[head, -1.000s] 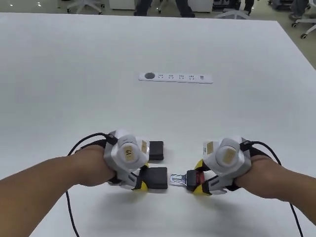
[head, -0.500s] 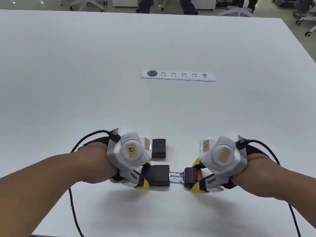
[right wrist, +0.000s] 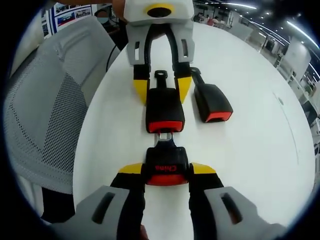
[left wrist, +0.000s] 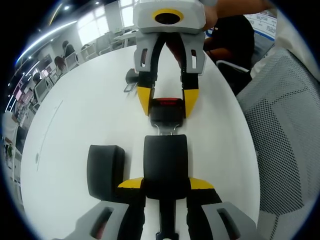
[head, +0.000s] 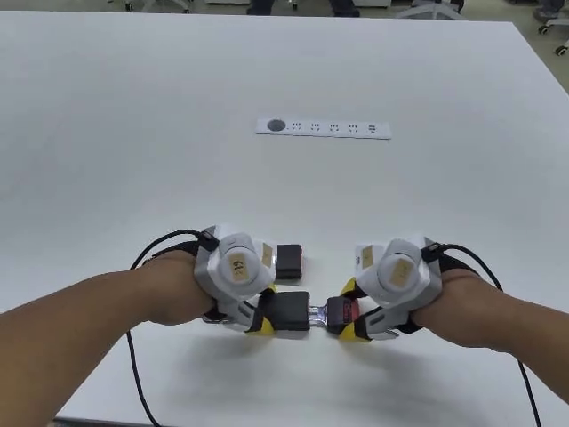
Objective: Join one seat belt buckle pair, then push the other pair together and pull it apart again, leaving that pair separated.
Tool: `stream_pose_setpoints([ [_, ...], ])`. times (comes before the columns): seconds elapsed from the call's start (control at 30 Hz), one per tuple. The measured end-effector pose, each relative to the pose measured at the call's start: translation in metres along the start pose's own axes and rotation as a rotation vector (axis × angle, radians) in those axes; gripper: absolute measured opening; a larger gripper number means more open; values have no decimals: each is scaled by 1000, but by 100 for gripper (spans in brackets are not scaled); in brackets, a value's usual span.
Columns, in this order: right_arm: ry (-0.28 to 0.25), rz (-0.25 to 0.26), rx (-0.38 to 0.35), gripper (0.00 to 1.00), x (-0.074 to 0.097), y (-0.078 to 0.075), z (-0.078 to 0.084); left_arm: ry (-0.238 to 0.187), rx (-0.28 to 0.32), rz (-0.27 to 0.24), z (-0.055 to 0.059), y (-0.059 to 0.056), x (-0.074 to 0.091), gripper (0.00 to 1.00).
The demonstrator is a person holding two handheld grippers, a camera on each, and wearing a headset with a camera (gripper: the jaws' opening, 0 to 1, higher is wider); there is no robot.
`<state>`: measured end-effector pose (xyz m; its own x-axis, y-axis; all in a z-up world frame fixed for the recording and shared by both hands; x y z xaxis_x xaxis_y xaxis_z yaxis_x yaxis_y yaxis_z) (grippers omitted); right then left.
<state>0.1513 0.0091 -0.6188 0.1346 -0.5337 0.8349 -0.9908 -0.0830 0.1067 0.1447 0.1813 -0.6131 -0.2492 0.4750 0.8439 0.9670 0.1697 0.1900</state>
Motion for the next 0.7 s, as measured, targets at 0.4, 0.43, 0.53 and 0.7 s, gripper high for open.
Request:
stream_pose_setpoints([
  [0.4,-18,12,-12,32,-5,2,-5,-1,2,7,0,1,0,31],
  [0.43,-16,12,-10,31,-5,2,-5,-5,3,6,1,1,0,31],
  [0.53,-17,15,-12,31,-4,2,-5,-14,9,7,1,1,0,31],
  [0.7,-3,20,-7,31,-3,3,-7,-6,4,11,0,1,-1,31],
])
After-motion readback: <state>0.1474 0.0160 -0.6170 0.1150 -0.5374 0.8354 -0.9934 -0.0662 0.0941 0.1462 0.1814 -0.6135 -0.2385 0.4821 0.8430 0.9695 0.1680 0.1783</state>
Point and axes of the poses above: the centre of the closed fingertips' face, and the gripper's own axes: x roughly backward along the fingers, y roughly to its left, z roughly out of its underside, the point moved 9 cm from there along x, roughly backward along the fingers, and after that the axes turned 10 degrees about -z, right-handed, at the moved point
